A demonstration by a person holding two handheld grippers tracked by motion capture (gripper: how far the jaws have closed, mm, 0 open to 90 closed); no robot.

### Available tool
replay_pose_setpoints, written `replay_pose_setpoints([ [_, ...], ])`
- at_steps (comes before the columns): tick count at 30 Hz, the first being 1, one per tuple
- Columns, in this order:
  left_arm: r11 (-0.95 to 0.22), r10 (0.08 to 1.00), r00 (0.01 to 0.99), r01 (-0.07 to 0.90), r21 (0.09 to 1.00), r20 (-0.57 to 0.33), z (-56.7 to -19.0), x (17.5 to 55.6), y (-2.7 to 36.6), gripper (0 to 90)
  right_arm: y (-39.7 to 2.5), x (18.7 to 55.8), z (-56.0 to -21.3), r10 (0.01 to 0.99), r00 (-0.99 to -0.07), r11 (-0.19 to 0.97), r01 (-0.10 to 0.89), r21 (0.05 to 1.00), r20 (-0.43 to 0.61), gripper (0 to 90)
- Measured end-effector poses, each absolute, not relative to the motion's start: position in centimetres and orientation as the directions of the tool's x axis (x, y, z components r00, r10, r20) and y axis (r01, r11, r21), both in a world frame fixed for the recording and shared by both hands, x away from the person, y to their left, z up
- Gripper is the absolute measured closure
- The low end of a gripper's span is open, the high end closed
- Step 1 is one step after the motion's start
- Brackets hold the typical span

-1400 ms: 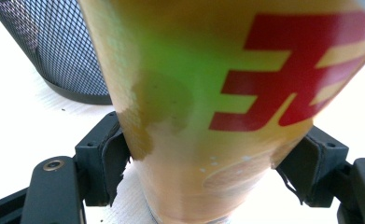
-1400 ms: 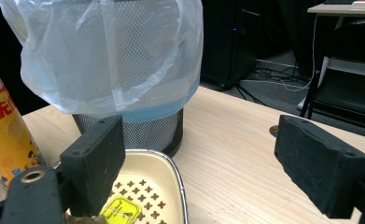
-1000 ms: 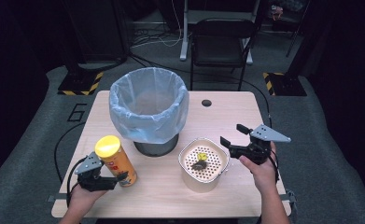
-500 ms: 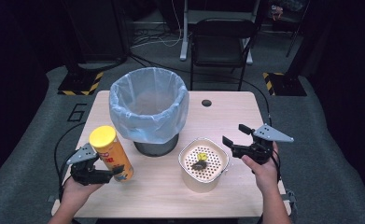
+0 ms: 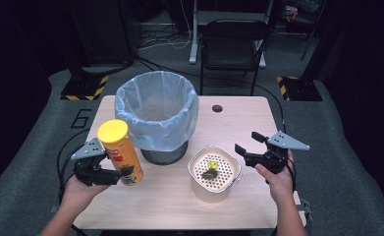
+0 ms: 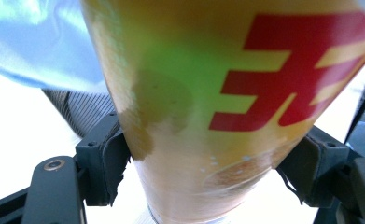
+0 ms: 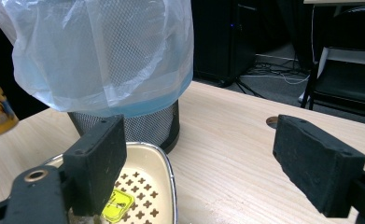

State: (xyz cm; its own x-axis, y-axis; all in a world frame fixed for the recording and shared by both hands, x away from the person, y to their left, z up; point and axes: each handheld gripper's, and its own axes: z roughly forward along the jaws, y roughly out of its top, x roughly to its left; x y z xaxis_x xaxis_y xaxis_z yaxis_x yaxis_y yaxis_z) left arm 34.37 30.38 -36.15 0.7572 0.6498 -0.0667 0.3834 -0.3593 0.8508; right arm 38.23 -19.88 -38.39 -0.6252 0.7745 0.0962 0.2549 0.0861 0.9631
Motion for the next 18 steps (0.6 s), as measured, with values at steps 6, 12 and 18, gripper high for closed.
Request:
replay_pose_setpoints([
  [6, -0.358, 0.645, 0.761, 0.379, 0.854, -0.067, -33.6, 34.3, 30.2, 24.5, -19.9, 38.2, -38.4, 0.775, -0.625, 0.089, 0.255, 0.963, 0.094, 17.1],
  [12, -0.344, 0.645, 0.761, 0.368, 0.864, -0.067, -30.8, 34.3, 30.2, 24.5, -20.0, 38.2, -38.4, 0.775, -0.624, 0.083, 0.253, 0.964, 0.097, 17.1],
  [18, -0.345, 0.650, 0.757, 0.372, 0.862, -0.067, -28.1, 34.4, 29.9, 24.5, -19.9, 38.2, -38.5, 0.776, -0.622, 0.084, 0.260, 0.962, 0.101, 17.1],
])
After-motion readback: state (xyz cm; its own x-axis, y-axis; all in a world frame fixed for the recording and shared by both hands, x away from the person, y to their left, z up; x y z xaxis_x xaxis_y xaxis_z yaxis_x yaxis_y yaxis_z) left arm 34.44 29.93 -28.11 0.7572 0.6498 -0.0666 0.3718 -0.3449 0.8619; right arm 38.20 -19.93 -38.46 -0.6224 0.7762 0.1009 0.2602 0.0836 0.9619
